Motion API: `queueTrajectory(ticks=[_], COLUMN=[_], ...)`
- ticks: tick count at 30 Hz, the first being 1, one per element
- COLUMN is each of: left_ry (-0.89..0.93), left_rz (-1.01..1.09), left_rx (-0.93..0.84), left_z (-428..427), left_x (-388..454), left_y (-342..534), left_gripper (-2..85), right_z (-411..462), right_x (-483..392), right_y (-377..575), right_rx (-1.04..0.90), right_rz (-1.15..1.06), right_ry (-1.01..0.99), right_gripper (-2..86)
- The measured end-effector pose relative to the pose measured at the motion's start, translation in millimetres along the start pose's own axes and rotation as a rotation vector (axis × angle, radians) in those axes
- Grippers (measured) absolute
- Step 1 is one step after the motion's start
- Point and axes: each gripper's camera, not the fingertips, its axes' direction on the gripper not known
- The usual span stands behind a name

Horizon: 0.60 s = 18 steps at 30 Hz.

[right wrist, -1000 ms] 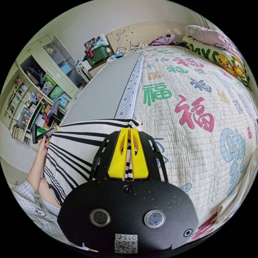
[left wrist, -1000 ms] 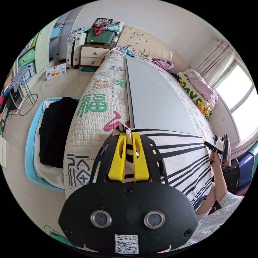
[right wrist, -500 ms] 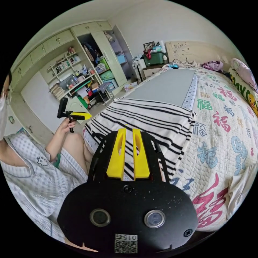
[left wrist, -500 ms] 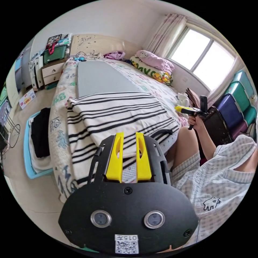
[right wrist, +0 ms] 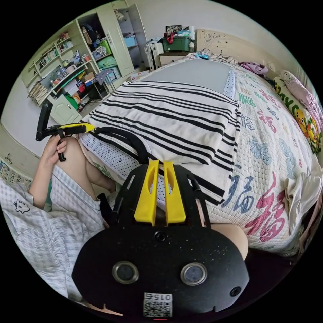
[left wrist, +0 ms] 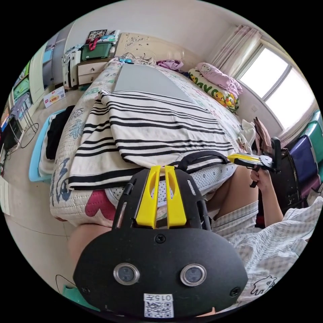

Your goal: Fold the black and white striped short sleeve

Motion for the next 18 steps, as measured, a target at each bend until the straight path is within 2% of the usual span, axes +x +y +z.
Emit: queueTrajectory(ticks=[4,7,10,18], left_ry=[0.014,0.003,0.1,0.142], left_rz=[-0.106,-0.22,-0.318,-0.363], left_rx=[0.172,0.216,0.191,0.039], left_z=[-45,-50,-25,65], left_x=[-74,-147,-213,-287], left_y=[-39,-88,-140,-225], left_gripper=[6.2,7.6,10.0,10.8], right_z=[-3,20,51,157], right_x=[-44,-109,-150,-219], right_y=[-1,-27,-47,-76], right_rx=[0.117,0.189,0.175,0.048], right_rz=[-0.098,-0.271,-0.374,-0.552], right_ry=[0.031,-0.097,-0.181,-0.058], right_gripper=[5.2,6.4,7.6,8.9])
